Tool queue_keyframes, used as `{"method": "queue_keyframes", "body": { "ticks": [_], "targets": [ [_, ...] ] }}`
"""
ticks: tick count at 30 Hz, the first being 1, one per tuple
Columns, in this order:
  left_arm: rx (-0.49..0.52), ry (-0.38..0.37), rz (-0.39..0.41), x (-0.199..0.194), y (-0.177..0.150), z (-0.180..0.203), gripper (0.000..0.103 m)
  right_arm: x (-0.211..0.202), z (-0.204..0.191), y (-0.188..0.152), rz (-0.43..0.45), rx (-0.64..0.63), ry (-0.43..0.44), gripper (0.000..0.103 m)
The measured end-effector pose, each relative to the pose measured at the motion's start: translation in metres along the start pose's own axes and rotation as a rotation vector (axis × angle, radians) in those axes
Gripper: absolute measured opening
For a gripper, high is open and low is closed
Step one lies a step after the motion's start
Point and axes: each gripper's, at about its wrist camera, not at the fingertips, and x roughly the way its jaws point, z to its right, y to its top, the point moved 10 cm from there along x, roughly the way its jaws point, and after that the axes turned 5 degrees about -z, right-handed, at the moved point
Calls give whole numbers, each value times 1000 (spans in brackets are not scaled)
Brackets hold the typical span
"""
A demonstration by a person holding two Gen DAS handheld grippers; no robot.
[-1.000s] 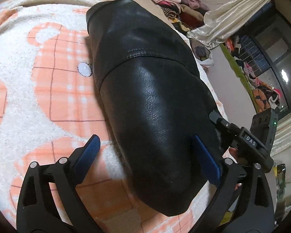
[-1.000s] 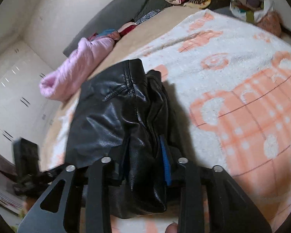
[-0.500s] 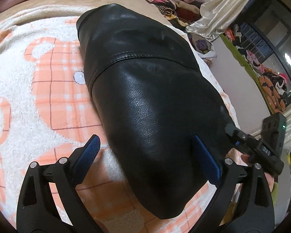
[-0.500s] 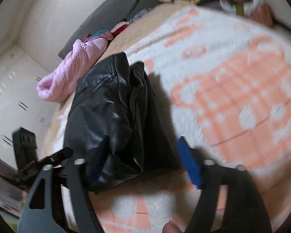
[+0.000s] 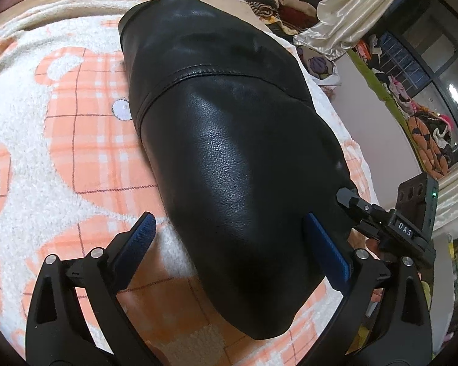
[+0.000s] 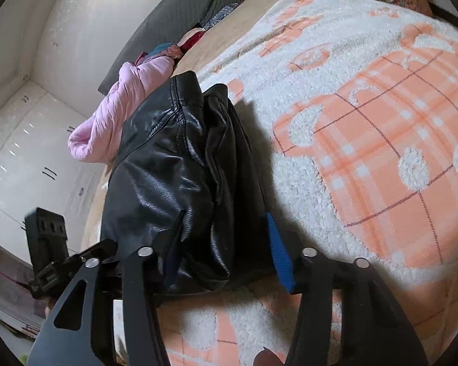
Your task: Fold large clothes
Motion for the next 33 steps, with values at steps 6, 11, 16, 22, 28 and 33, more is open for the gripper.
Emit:
{"method": "queue_keyframes", "body": {
  "ticks": [6, 11, 16, 22, 28, 33],
  "targets": [
    [25, 37, 11, -9, 13, -1, 91, -1, -15, -14, 17, 39, 25, 39],
    [42, 75, 21, -18, 22, -8, 91, 6, -33, -36, -7, 45, 67, 39],
    [97, 138, 0, -9, 11, -14, 91, 4, -47, -50, 31, -58, -64, 40],
    [96, 132, 19, -9, 10, -17, 91, -23, -43, -33, 102, -40, -107, 83],
    [108, 149, 34, -9, 8, -18, 91, -38, -65, 49, 223, -121, -169, 81],
    [119, 177, 52, -8, 4, -13, 92, 13, -69, 91, 153, -174, -212, 69]
  ]
}}
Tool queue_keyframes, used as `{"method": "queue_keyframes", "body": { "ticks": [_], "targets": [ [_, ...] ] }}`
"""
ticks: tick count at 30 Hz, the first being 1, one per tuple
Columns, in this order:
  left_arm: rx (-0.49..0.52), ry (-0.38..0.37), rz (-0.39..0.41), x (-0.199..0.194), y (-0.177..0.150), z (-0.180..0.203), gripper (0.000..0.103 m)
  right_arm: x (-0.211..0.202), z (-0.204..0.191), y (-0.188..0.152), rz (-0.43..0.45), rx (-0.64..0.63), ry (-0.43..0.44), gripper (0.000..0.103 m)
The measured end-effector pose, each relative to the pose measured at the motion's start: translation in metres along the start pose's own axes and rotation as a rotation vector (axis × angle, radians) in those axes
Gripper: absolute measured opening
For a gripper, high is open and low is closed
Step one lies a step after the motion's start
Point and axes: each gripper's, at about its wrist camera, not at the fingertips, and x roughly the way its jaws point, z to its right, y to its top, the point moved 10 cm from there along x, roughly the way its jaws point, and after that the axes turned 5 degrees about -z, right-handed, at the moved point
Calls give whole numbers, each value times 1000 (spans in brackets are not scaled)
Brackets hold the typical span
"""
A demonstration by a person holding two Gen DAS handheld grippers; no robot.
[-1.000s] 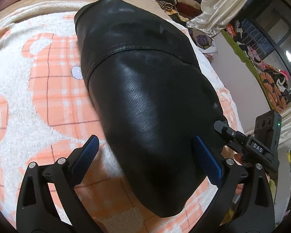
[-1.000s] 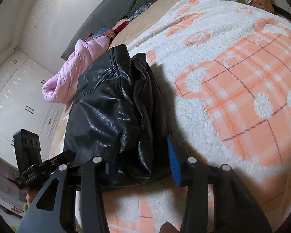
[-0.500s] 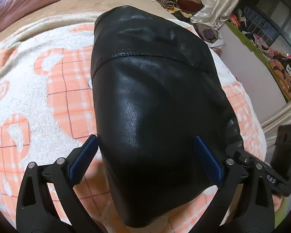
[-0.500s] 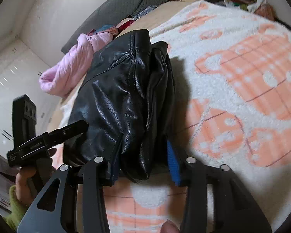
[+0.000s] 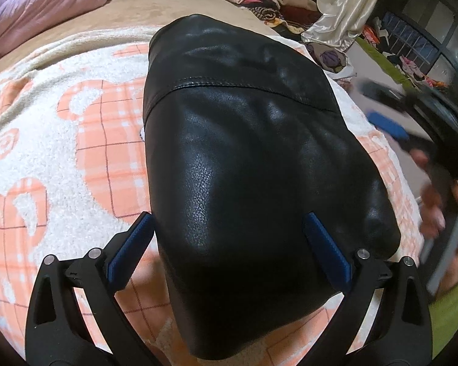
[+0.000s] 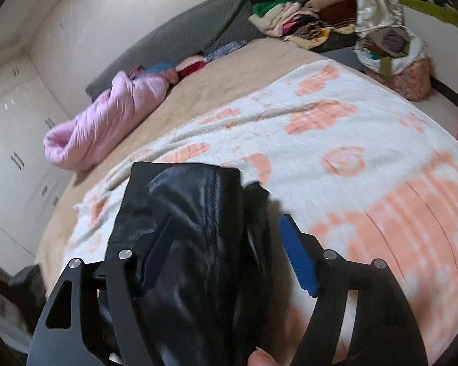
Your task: Fold large clothes
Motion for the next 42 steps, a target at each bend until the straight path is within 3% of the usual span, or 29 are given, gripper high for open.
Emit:
{"method": "queue_keyframes", "body": {
  "ticks": [2, 3, 4, 5, 6, 9, 11, 14, 17, 21, 32, 34, 37, 39, 42],
  "targets": [
    [7, 9, 5, 0, 0, 1, 92, 25, -4, 7, -21, -40, -45, 68],
    [6, 8, 5, -1, 0, 1, 92, 34, -4, 8, -31, -57, -63, 49],
    [7, 8, 6, -1, 0, 1, 92, 42, -11, 8, -38, -88, -44, 22],
    [7, 9, 4, -1, 1, 5, 92, 43, -20, 7, -37, -123, -14, 12],
    [7, 9, 3, -2, 0, 5, 92, 36, -29, 8, -11, -147, 21, 8],
    [-8, -19, 14, -5, 0, 7, 95, -3, -45, 29, 71, -115, 245, 7],
    [5, -45, 31, -9, 2, 15, 95, -10, -33, 36, 95, -118, 237, 7],
    [61, 10, 32, -5, 0, 23, 95, 14, -3, 31, 42, -66, 172, 7],
    [89, 30, 32, -1, -1, 28, 95, 43, 24, 17, -36, 3, 125, 9],
    [104, 38, 37, 1, -1, 31, 95, 65, 39, -2, -87, 42, 49, 22],
    [96, 35, 40, 0, -2, 26, 95, 58, 41, -9, -87, 50, 24, 34],
    [92, 35, 40, 0, -1, 24, 95, 56, 43, -10, -90, 55, 7, 50],
    [84, 28, 40, -1, -1, 24, 95, 54, 46, -13, -93, 81, 23, 54],
    [75, 27, 42, -3, -1, 23, 95, 51, 47, -15, -97, 89, 26, 65],
    [65, 20, 45, -6, -1, 22, 95, 40, 45, -18, -99, 107, 60, 74]
  ]
}}
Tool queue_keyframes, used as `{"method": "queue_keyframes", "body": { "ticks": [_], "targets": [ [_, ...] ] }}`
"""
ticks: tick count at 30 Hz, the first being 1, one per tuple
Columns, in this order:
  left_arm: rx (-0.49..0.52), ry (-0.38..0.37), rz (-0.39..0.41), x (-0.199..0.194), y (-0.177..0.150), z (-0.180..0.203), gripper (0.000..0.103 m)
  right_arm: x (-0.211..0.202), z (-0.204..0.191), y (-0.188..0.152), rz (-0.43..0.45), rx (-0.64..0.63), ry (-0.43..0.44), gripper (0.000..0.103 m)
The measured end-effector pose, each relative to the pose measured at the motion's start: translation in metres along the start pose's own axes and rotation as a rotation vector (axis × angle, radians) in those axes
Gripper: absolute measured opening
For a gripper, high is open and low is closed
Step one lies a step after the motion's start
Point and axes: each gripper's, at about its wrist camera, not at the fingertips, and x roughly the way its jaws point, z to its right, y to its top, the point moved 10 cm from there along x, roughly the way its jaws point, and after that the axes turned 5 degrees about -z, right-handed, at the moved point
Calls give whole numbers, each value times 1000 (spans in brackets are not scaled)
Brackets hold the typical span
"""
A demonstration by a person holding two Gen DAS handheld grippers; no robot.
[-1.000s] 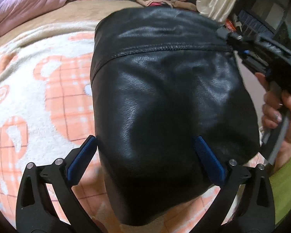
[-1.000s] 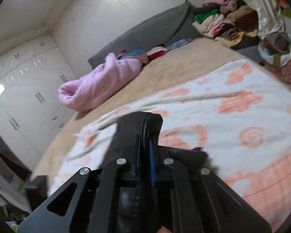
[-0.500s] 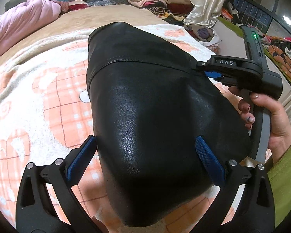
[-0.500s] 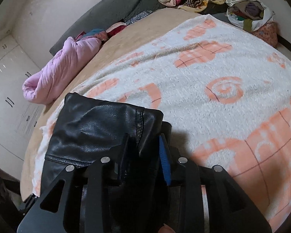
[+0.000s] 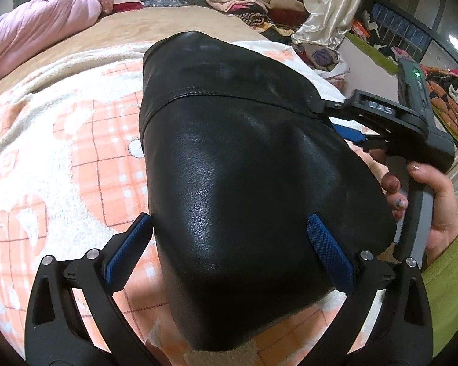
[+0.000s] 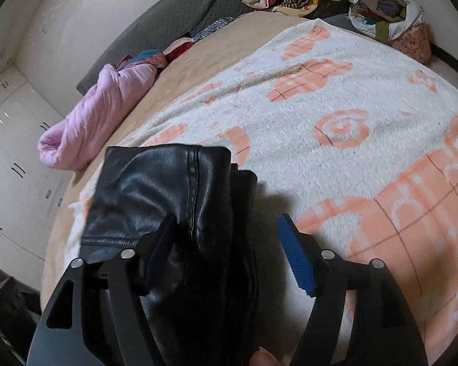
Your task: Fold large clothes
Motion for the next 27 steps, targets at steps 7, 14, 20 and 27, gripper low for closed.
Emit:
{"method": "queue_keyframes", "body": {
  "ticks": [7, 14, 20, 27],
  "targets": [
    [-1, 9, 31, -12, 2, -5, 94, -27, -15, -23, -26, -27, 54, 89],
    [-48, -7, 37, -16, 1, -14, 94, -55, -28, -45, -22, -66, 95, 93],
    [-73, -38, 36, -15, 1, -15, 94, -61, -19, -76, -37, -30, 113, 80],
    [-132, -110, -3, -3, 2, -19, 94, -49, -21, -91, -85, -3, 166, 81]
  ]
}}
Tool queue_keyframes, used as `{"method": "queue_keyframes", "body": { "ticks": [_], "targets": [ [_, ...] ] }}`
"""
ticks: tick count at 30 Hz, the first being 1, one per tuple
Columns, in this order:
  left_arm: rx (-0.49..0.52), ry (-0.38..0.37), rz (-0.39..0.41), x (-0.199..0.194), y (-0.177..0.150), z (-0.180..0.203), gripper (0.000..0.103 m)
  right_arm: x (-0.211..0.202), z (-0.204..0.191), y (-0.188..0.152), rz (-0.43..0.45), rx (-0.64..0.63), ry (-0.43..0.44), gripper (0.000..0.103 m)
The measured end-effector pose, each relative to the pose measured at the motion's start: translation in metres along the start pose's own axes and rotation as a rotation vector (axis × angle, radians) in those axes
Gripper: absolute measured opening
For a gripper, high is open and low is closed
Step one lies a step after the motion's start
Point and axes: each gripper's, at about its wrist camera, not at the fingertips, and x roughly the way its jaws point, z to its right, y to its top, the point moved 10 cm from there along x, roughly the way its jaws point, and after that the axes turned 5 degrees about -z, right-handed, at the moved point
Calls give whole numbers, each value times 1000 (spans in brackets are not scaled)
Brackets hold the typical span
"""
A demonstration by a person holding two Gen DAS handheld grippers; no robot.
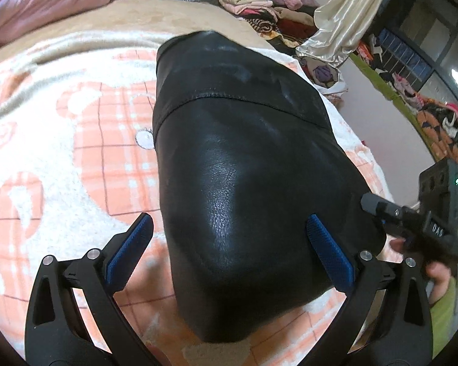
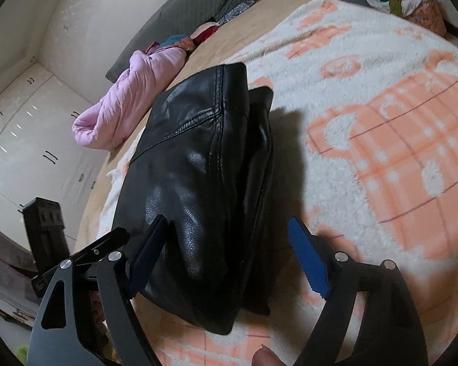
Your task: Fold large clothes
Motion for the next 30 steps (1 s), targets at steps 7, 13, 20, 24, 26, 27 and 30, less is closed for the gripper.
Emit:
{"method": "queue_keyframes", "body": {
  "ticks": [7, 13, 20, 24, 26, 27, 30],
  "targets": [
    [-77, -99, -58, 18, -4, -7, 94, 15, 6, -3, -30, -4, -31, 78],
    [-92, -143, -90, 22, -9, -10, 87, 26, -6, -6, -71, -57, 10, 51],
    [-77, -76, -71, 5, -9, -32, 77, 44, -41, -7, -38, -189, -14, 49],
    [-77, -64, -64, -2, -12, -41, 77, 50, -47, -8, -43, -181, 12, 49],
    [-69, -60, -59, -3, -12, -40, 77, 47, -45, -8, -34, -175, 1, 49],
    [-62, -52, -56, -4, -13, -39, 78, 46, -44, -8, -30, -172, -8, 49],
    [-53, -33, -50, -5, -11, -38, 78, 44, -44, -7, -14, -185, -50, 50]
  ]
}}
